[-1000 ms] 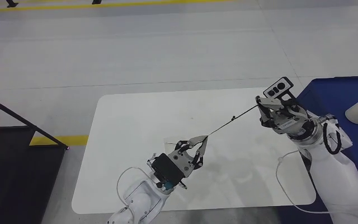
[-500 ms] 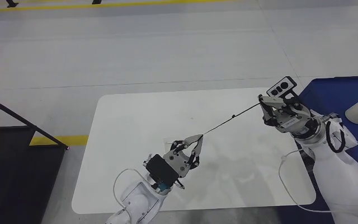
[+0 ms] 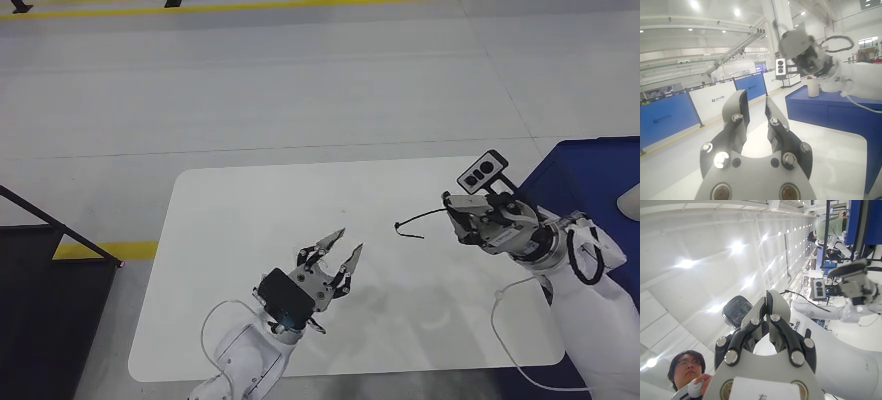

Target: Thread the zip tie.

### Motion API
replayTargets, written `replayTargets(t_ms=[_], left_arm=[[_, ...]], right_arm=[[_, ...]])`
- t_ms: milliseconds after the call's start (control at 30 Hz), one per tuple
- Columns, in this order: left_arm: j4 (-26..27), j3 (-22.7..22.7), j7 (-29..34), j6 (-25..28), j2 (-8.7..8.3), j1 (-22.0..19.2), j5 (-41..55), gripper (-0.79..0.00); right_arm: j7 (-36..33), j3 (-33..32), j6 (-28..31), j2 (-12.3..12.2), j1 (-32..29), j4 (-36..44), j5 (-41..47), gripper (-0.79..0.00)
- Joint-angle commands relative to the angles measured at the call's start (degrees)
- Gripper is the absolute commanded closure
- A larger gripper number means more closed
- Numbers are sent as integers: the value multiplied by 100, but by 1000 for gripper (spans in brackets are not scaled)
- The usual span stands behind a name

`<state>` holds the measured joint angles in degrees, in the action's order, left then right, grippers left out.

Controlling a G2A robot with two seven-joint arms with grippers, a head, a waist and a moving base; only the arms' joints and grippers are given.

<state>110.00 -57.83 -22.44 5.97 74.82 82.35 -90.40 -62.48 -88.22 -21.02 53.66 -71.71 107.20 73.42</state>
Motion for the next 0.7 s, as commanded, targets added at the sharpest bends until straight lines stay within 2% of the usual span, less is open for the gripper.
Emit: replayTargets(t_ms=[0,167,433,533,667], left_arm=[[-314,-186,136,-209,8,-52,187,-785],[-567,-589,7,-318,-3,14,692,-785],[39,-1654,-719,-659,-77,653,1436,-785],[142,-1800,-926,-695,-77,848,1645,-785],[144,-1806,-942,-703,-75,864,1659,-785]], right_arm=[[28,5,-102,23,-53,137,445,0],[451,93,-130,71,-165,643,866,0],[1258,777,-446,150,79,1280,765,0],[1516,1176,-537,194,231,1376,618,0],[1622,1667,-626,266,486,1459,618,0]])
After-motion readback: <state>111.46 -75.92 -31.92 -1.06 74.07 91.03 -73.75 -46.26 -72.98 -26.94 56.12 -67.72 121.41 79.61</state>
